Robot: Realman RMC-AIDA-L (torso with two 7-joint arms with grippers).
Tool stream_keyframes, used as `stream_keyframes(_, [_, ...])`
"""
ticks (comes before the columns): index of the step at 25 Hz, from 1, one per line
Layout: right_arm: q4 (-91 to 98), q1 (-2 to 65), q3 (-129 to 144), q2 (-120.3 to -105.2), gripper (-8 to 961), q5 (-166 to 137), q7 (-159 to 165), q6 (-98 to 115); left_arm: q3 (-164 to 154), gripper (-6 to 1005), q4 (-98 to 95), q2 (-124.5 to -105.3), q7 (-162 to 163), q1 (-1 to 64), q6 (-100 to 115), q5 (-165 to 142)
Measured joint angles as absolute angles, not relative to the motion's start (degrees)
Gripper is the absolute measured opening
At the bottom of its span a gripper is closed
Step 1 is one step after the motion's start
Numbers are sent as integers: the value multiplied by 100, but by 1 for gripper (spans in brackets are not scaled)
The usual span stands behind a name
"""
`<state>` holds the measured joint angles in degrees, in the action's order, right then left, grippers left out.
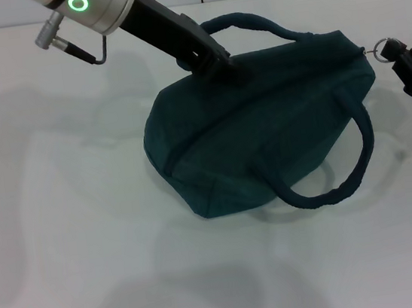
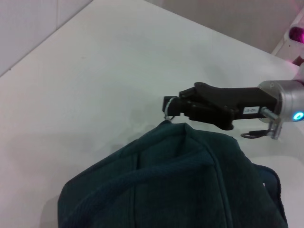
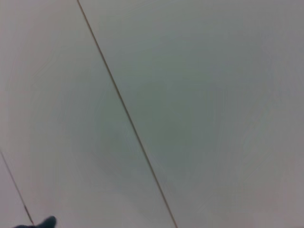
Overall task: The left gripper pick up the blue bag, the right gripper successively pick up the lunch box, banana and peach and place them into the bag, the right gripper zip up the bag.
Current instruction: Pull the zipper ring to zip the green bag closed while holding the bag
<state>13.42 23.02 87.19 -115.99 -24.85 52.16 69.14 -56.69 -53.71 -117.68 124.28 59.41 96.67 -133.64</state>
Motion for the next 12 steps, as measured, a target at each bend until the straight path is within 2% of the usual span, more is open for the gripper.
stream_keyframes(12, [1336,2231,9012,-11608,3,-2521,5125,7054,-5666,45,-5367,-11747,12371,5870,9832,-13129])
